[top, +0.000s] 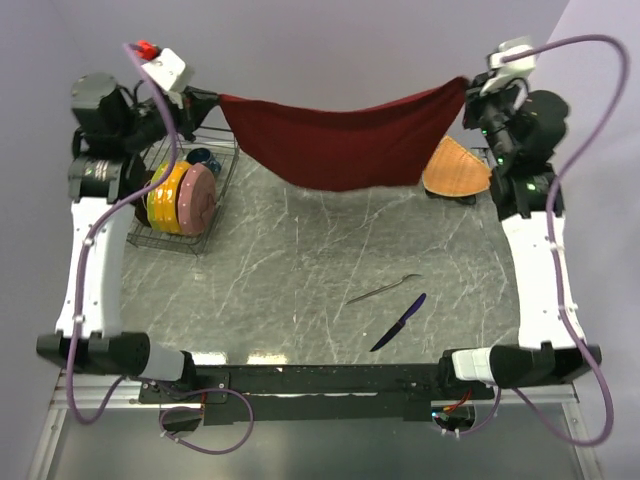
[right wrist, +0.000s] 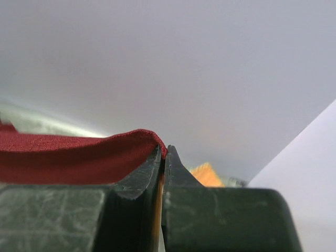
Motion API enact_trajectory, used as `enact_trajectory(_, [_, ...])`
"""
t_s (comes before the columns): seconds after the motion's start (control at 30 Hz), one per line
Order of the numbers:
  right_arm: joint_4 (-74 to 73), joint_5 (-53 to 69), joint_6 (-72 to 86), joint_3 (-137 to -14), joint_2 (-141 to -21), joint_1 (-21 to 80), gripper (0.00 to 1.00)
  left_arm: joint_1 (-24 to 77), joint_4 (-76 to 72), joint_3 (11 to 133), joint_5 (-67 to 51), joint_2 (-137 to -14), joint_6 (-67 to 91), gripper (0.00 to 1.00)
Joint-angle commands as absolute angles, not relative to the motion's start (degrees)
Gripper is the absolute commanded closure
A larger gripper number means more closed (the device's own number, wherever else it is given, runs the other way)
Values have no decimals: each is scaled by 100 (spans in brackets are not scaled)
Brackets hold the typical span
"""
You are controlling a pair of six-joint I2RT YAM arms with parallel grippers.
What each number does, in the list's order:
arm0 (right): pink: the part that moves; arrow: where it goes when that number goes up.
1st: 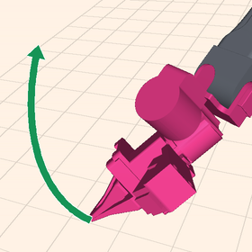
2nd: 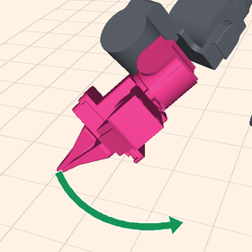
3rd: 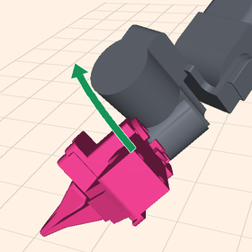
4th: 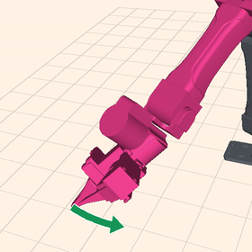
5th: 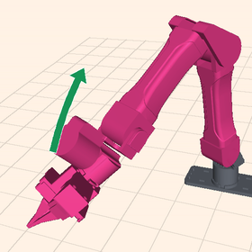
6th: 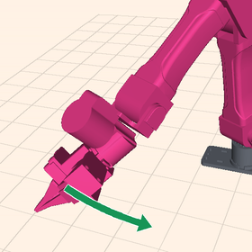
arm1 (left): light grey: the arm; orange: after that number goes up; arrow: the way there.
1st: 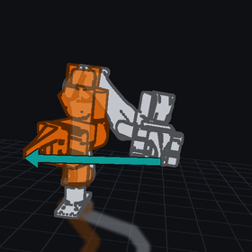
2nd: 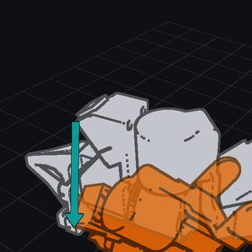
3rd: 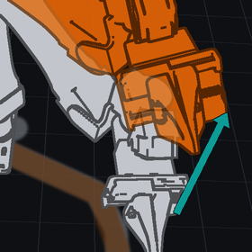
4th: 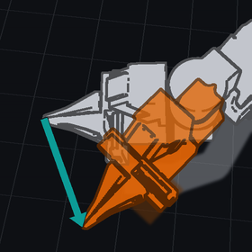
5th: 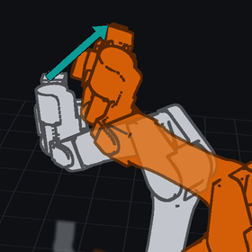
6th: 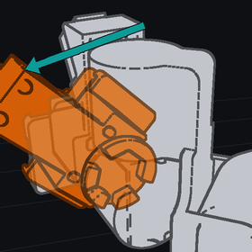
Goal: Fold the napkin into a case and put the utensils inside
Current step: Flatten out the crumpled napkin at the center of the board.
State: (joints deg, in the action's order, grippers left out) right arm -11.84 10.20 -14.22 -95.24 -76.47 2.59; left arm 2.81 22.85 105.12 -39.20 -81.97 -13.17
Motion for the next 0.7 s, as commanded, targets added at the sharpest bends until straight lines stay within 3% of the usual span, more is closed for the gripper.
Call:
enact_trajectory(0.0, [-1063, 949, -1125, -10107, -7321, 264, 100, 281, 1618, 10626, -3912, -7848, -712, 99])
enact_trajectory(0.43, [-747, 501, -862, -10634, -8823, 272, 100, 281, 1258, 11600, -3753, -9473, 333, 99])
enact_trajectory(0.67, [-888, 369, -624, -12898, -10177, 255, 100, 272, 870, 13199, -3279, -10642, 492, 99])
